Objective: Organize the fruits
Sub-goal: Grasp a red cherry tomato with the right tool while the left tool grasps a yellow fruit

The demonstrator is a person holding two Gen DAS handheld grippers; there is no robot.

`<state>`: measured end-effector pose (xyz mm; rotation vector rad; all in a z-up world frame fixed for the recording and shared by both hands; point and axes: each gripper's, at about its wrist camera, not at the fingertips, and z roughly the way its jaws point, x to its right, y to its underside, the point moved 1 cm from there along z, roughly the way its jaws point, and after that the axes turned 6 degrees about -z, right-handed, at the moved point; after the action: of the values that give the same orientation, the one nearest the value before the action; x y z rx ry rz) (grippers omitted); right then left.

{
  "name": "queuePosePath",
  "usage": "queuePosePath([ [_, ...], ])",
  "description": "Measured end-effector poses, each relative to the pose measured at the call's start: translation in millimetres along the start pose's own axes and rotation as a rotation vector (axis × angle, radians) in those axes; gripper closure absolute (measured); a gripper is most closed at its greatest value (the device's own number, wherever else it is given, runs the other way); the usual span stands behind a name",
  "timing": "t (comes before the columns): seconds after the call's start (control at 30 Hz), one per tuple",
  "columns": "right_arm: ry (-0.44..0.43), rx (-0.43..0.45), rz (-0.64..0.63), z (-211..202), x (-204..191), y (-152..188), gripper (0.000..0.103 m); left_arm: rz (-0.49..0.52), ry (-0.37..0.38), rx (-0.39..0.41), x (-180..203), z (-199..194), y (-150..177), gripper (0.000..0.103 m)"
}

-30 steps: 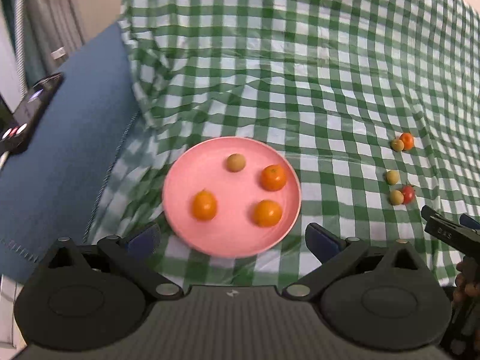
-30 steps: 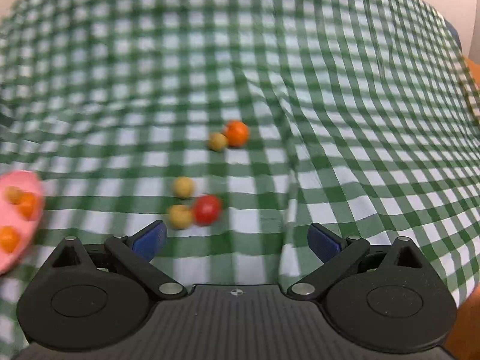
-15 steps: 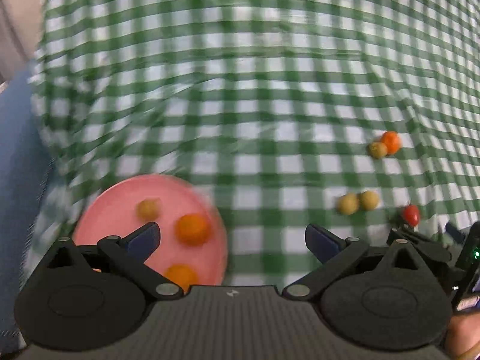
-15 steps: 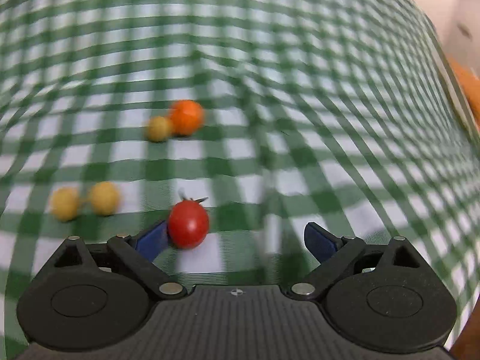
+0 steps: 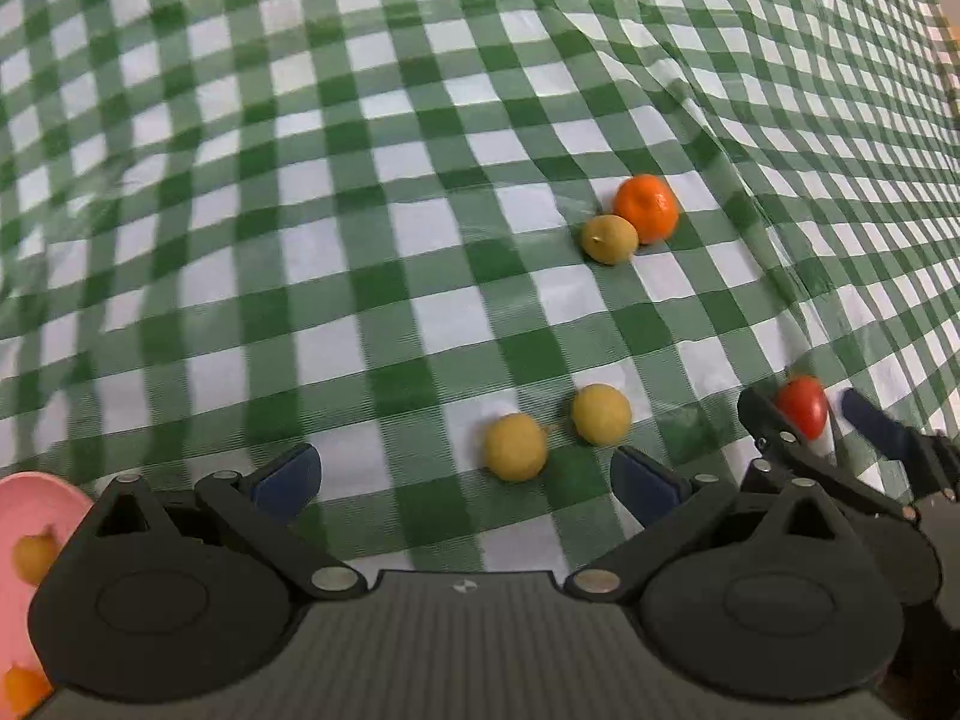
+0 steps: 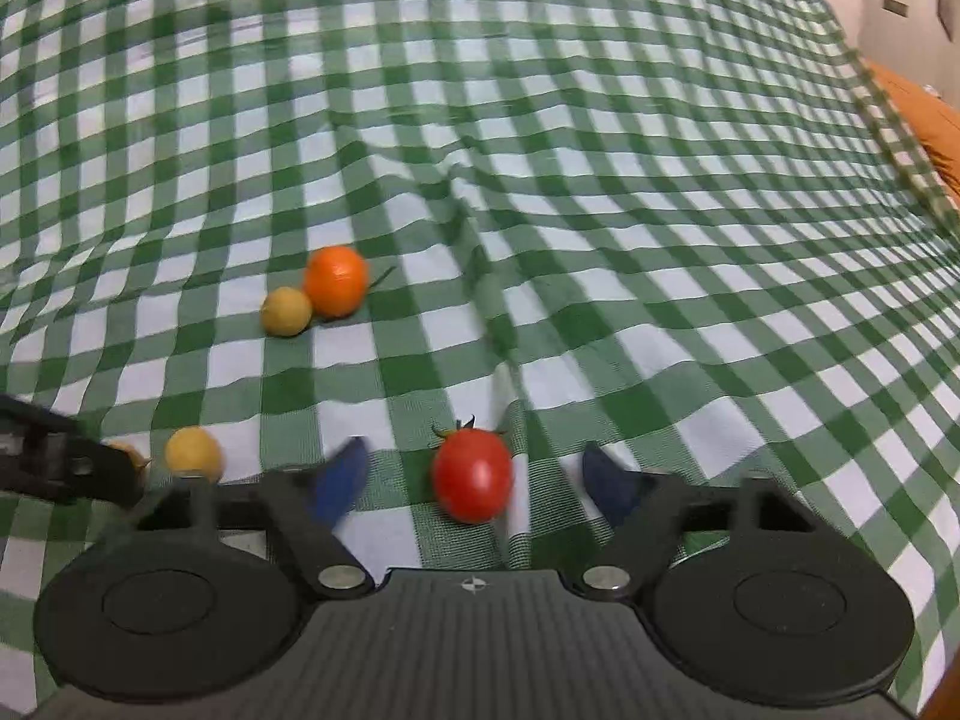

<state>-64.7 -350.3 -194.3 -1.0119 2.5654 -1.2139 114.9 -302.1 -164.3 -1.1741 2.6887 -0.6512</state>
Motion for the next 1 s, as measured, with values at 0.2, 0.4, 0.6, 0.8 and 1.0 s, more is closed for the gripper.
queuePosePath([
  [0.2,0.012,-0.011,0.024,4.9,7.1,-2.3,0.066,-0.004,0.031,-0.018,5.9,15.8,-4.6,0.025],
  [0.4,0.001,0.03,-0.017,-5.0,-3.5,-0.9,0.065,0.001,0.03,-0.005,2.5,22.9,2.4,0.023],
  [0.6,-0.033,0.003,-0.064,-4.8,-12.4,-1.2,0.065,-0.012,0.043,0.008,-0.1,23.2,-1.9,0.02],
  [0.8,-0.06,-0.007,-0.066,2.2,-8.6,-1.8,0.073,-0.032,0.102,0.016,-4.5,14.3,-5.7,0.077],
  [1.0,0.017,0.076,0.007,-11.7,9.4,-6.0,0.073,-0.074,0.08,0.048,-11.5,-16.4,-0.6,0.077],
])
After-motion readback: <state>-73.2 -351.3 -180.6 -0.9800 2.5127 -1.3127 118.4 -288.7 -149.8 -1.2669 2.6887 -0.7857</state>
